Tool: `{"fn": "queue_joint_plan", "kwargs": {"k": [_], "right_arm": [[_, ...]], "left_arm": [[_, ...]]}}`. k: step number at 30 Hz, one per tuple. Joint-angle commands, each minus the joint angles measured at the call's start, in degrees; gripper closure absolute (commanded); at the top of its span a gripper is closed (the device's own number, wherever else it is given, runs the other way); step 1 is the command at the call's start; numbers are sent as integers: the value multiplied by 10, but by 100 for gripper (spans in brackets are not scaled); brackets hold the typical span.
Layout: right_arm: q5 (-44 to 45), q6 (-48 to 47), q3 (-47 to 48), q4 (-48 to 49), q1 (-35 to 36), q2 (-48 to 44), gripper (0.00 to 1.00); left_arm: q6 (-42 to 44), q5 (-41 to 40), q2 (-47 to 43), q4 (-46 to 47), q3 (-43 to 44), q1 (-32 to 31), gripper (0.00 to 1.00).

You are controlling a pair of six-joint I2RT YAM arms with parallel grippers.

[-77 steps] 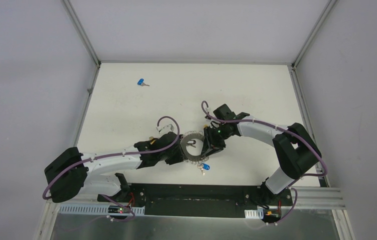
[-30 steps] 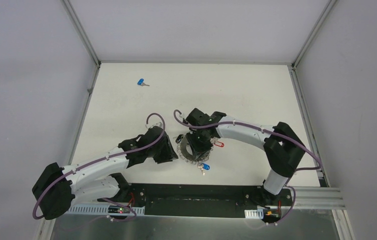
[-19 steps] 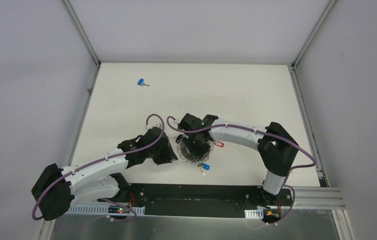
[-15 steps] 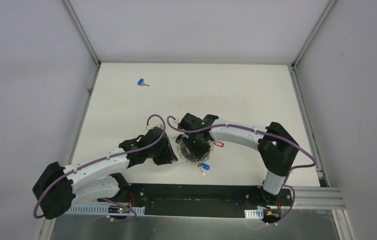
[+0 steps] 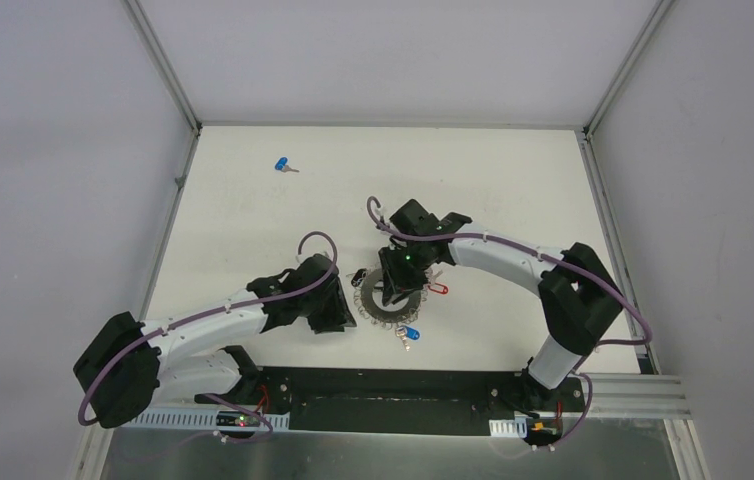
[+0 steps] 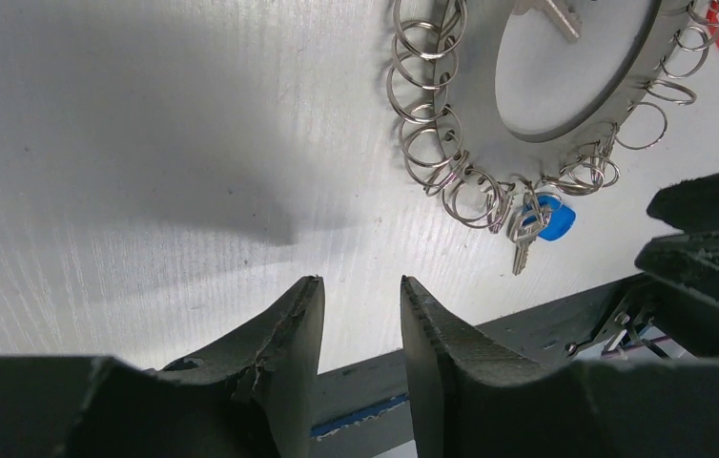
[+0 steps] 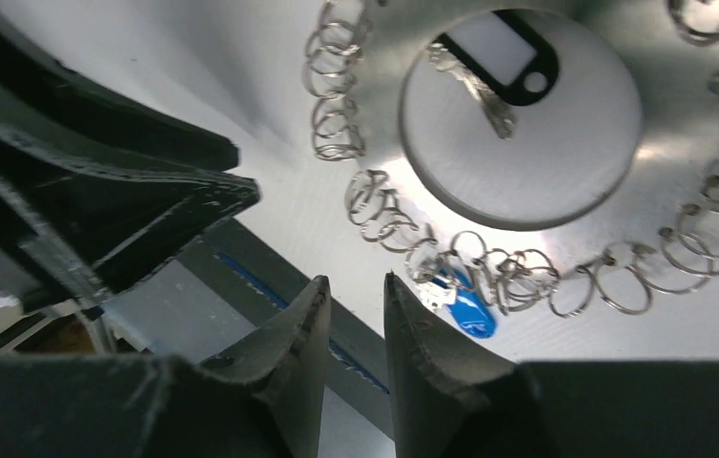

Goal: Put the keys on the keyring
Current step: Adjust the keyring at the center of the board.

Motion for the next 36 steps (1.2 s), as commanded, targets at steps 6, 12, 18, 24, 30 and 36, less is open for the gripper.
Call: {"fn": "queue_joint_plan", "kwargs": {"k": [6,12,18,24,30,36], "right_arm": [[-75,34,51,47,5,45,71],[-79,37,52,44,6,65,71],[-79,39,33,47,5,59,71],[-105,62,12,77,-2,65,71],[-98,72,6,74,-4,78,71],[-105,82,-2,93,-5,90,70]], "left_arm": [[0,45,19,50,-7,25,64],[41,65,32,59,5,36,64],[80,93,70,60,39,34,65],[89,92,111,59,75,20,66],[93,69,107,39,88,10,67],[87,40,61,15,73,9,65]]}}
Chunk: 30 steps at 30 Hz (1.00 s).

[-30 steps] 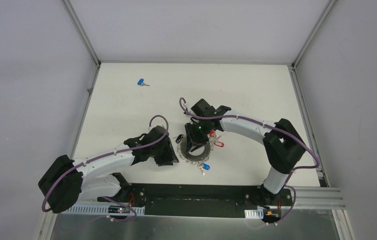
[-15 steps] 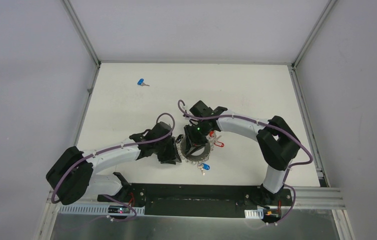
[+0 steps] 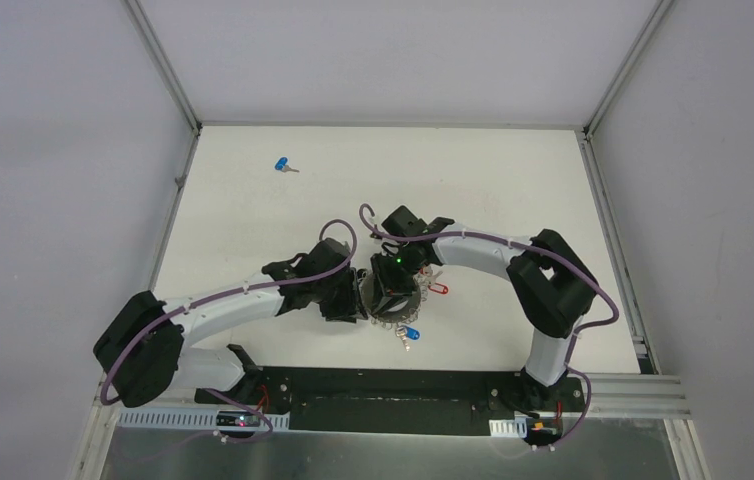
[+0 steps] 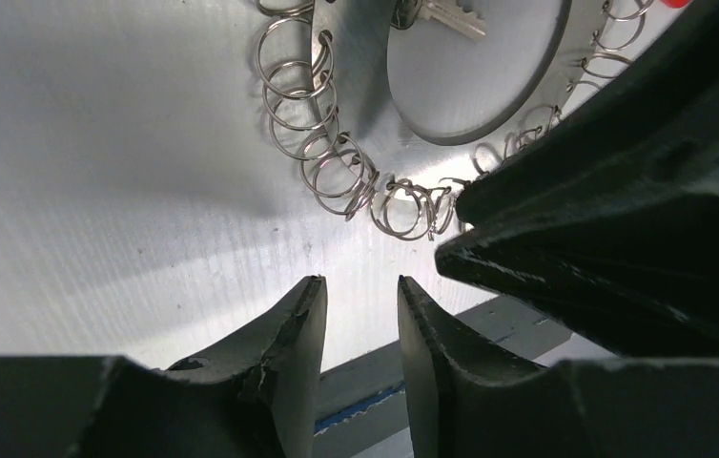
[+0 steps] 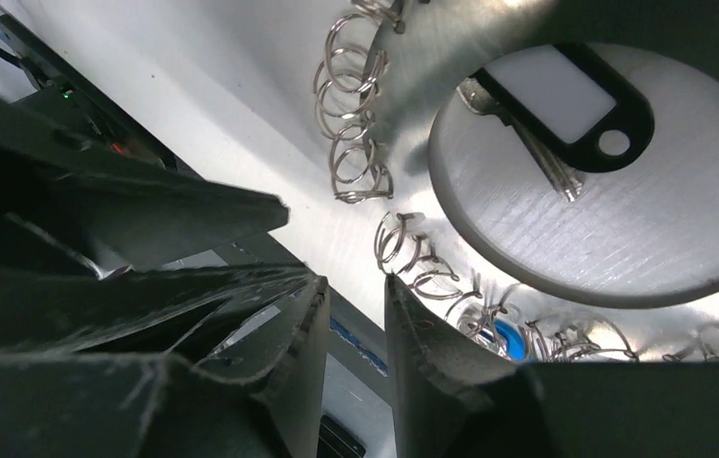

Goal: Put the keys on the keyring
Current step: Adjust the keyring at the center of the board.

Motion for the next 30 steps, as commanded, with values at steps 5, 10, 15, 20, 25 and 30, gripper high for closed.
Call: {"fn": "queue_joint_plan", "kwargs": {"k": [5,10,15,20,25,30], "right_arm": [[-13,21,8,38,-2,31,70],[-6,23,21,31,-3,52,69],[-15,28,26,34,-1,61,69],[-39,40,44,44,4,63,69],[-56,51,49,62,4,51,69],[-28,32,46,36,1,27,69]], "left_arm": [[-2,-48,-80,-28,-13,-4,64],[-7,-59,-108,-38,-23,-4,63],[-8,-64,-119,-43,-26,-4,62],[-8,-63,-119,-44,-26,-4,62],[-9,-61,-120,-44,-31,-4,62],[-10,-59,-121,-44,-36,-4,62]]}}
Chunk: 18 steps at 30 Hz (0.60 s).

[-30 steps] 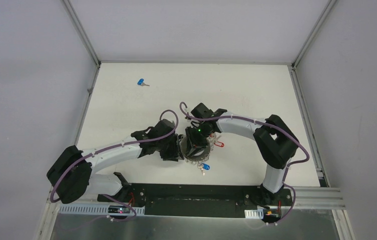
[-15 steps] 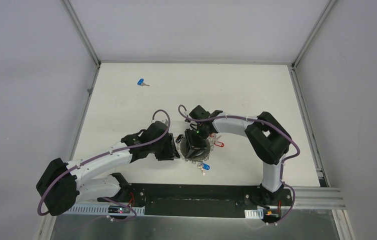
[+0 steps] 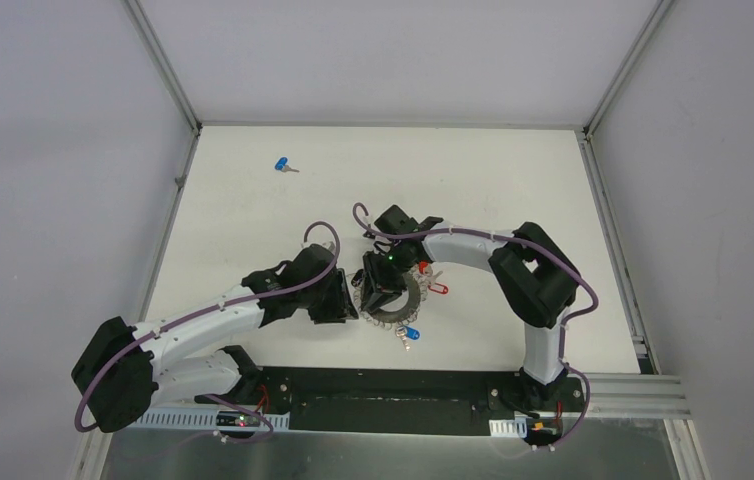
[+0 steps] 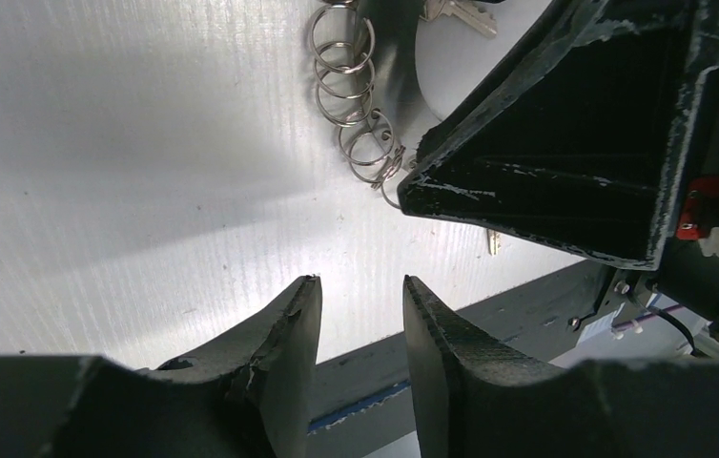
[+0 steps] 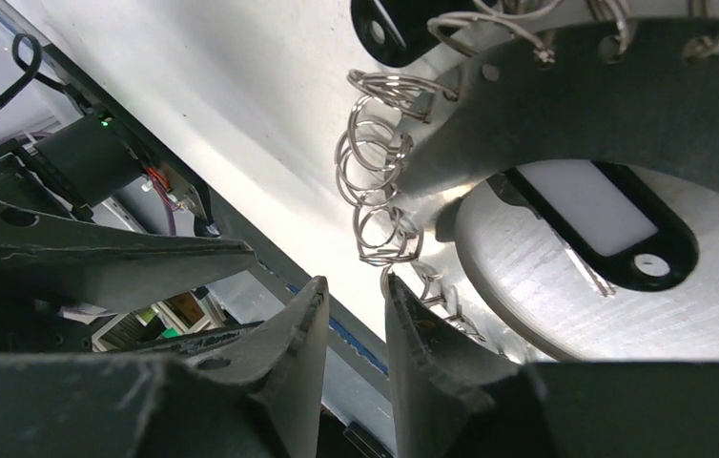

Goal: Put the keys on the keyring
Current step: Adjust the keyring at the center of the board.

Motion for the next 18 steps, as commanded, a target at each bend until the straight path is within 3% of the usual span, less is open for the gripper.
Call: {"fn": "queue_joint_plan", "kwargs": {"k": [1,11,18], "right_arm": [[19,-15,16,-18,1,-42,69],[179,-108,36,-158,50,-66,69],[256,-114,43,-186,103,-59,72]], "left_arm": [[-6,-9,-11,1,-7,-4,62],[-10,-12,-6,1,-9,-4,63],[-17,-11,-5,1,-14,-4,63]]}}
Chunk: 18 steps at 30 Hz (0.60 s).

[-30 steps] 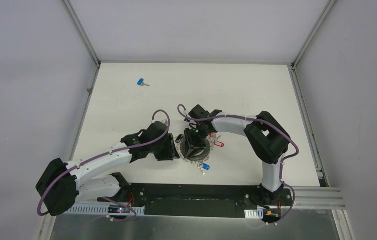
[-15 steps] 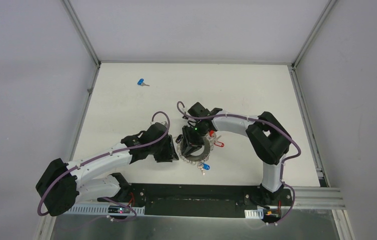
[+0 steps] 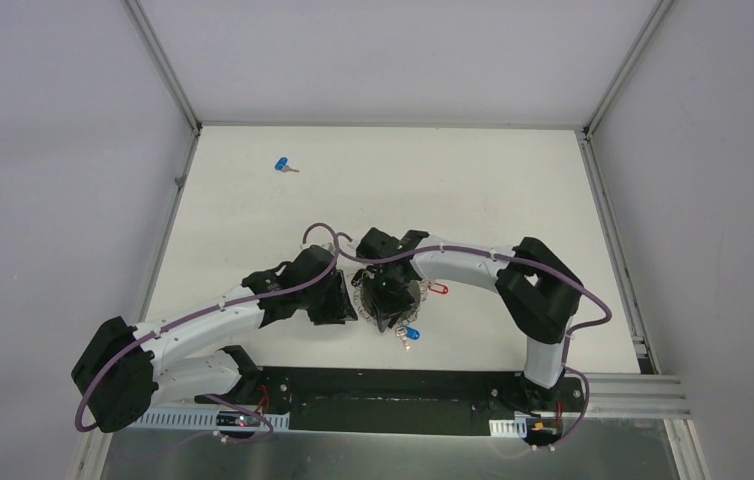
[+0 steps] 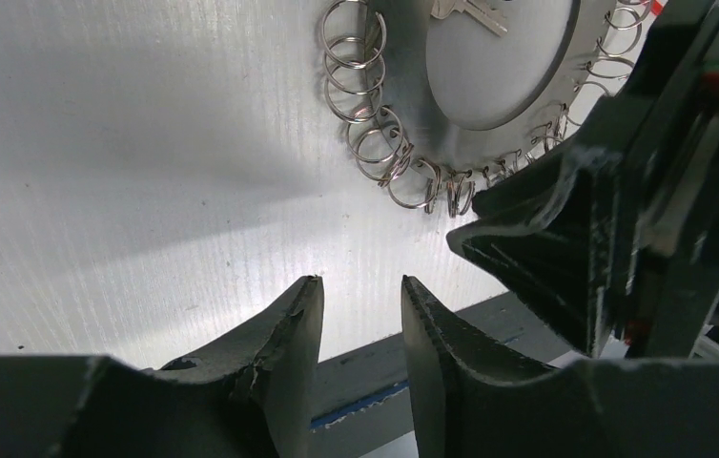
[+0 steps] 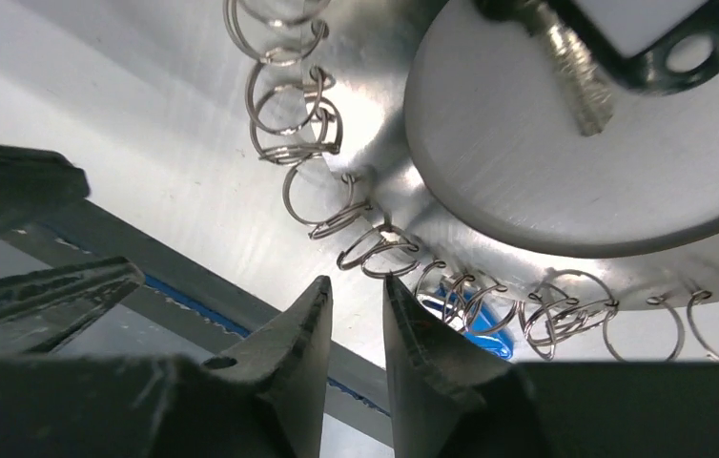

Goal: Put the keys on the keyring
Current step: Adjust the keyring at the center of the board.

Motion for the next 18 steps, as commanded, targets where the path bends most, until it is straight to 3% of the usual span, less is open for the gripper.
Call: {"fn": "queue_joint_plan", "kwargs": {"k": [1,9,18], "right_arm": [[75,-13,27,-36,25,-21,72],[133,-27,64,-60,52,4,73],[136,-39,65,-60,71,23,69]], "left_arm": [[-11,-12,-5,2,-8,-4,63],[-11,-11,-2,2,-8,-4,63],[-12,-12,0,3,-11,-4,63]]}}
